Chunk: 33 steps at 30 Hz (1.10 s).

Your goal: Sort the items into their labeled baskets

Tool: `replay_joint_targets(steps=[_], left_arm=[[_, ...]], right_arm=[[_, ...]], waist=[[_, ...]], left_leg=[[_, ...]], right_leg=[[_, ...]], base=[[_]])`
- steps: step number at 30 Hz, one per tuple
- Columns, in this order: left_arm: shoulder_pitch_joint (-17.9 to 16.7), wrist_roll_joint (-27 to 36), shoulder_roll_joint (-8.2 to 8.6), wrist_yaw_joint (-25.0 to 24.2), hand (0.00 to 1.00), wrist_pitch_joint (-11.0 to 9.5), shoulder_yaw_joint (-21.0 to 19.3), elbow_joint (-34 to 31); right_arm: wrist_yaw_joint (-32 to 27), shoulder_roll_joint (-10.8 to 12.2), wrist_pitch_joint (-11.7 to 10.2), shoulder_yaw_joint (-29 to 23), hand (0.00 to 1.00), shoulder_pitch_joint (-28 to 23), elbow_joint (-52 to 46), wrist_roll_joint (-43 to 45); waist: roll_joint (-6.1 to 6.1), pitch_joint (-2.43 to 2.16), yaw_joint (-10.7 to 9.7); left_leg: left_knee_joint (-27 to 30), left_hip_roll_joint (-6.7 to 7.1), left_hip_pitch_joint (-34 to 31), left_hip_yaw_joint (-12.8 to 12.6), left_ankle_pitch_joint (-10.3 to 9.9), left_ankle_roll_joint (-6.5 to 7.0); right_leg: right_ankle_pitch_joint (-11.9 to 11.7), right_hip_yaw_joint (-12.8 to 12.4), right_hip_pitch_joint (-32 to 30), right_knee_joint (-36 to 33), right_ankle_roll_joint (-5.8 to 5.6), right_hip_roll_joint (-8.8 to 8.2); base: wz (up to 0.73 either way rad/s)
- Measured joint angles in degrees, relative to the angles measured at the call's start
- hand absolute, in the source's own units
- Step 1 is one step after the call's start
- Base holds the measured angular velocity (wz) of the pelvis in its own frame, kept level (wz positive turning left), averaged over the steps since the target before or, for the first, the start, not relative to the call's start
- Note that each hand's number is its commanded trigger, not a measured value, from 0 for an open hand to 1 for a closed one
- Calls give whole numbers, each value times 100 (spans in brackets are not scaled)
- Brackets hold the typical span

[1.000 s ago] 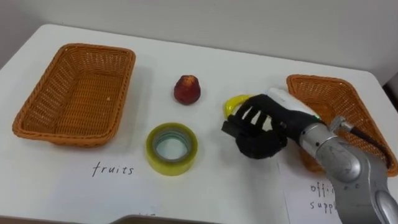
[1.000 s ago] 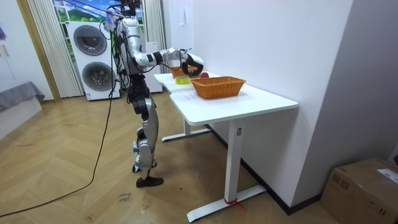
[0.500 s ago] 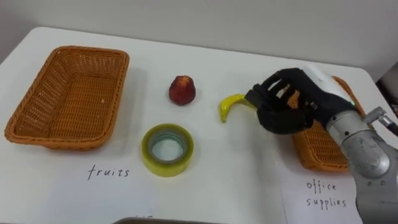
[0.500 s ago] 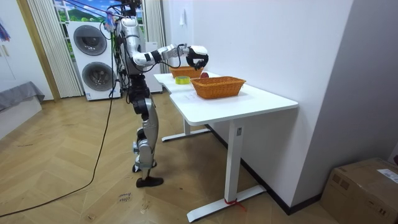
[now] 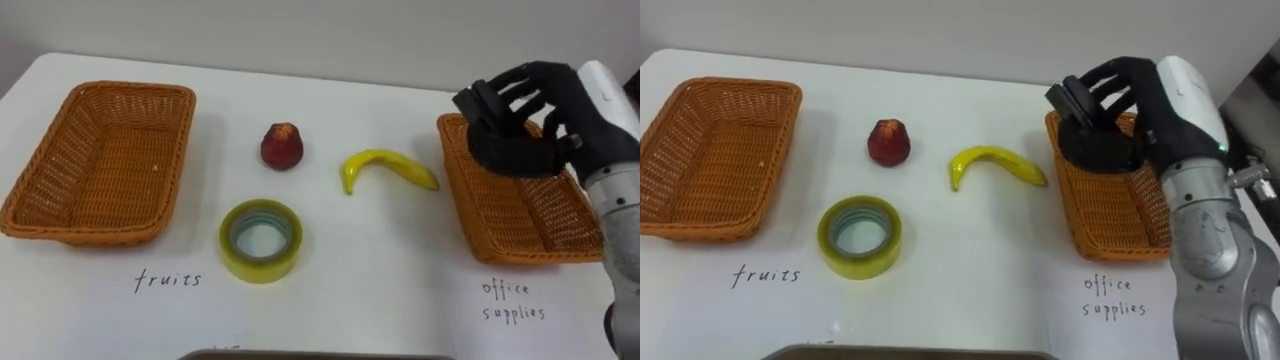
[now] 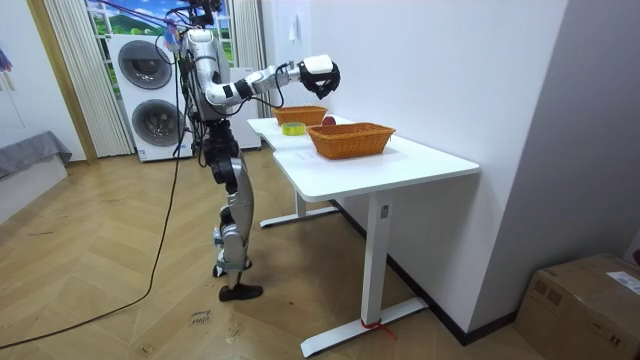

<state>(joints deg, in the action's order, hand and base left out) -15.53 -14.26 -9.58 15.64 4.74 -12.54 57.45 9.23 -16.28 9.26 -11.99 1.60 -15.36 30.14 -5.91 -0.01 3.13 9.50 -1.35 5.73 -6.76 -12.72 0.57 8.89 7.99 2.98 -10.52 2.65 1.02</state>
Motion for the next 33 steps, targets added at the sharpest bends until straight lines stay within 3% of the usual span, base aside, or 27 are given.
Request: replay_joint_targets(steps=[8, 16, 28, 29, 30, 31, 33], left_arm=[[-52, -1, -2, -32, 0, -1, 2, -5], [-51, -1, -6, -56, 0, -7, -76, -26], [-75, -3, -2, -90, 0, 19, -74, -10], [-83, -2, 0, -89, 0, 19, -74, -10], [-99, -2, 4, -87, 0, 21, -74, -10], [-111, 0, 10, -79, 0, 21, -74, -10], [-113, 1, 21, -72, 0, 21, -74, -10]], right_arm=[[-503, -235, -17, -71, 100, -1, 201, -317], [-721, -245, -164, -99, 100, -14, 357, -481], [-730, -245, -168, -103, 100, -286, 822, -476], [-730, -244, -168, -102, 93, -317, 833, -477], [-730, -244, -168, -100, 35, -345, 888, -478], [-730, -244, -168, -100, 0, -346, 976, -478], [-730, -244, -168, -101, 0, -357, 1100, -476]], waist=[[-25, -4, -108], [-53, 11, -170], [-31, 0, -127], [-27, -1, -124], [-21, -4, -123], [-16, -6, -126], [-14, -7, -126]], left_leg=[[17, -1, 11, -5, 5, 0], [-26, -7, 93, -55, -6, 6], [-26, -8, 96, -67, -6, 6], [-26, -8, 96, -67, -6, 6], [-25, -8, 97, -69, -6, 6], [-24, -8, 99, -72, -6, 6], [-20, -9, 100, -71, -6, 6]], right_leg=[[1, 2, 5, 12, 0, 3], [-1, 8, 87, 88, -5, 10], [-2, 8, 77, 76, -5, 11], [-2, 6, 76, 77, -5, 11], [-2, 4, 74, 77, -5, 12], [-2, 3, 68, 76, -5, 12], [-2, 3, 62, 74, -5, 12]], base=[[0], [0], [0], [0], [0], [0], [0]])
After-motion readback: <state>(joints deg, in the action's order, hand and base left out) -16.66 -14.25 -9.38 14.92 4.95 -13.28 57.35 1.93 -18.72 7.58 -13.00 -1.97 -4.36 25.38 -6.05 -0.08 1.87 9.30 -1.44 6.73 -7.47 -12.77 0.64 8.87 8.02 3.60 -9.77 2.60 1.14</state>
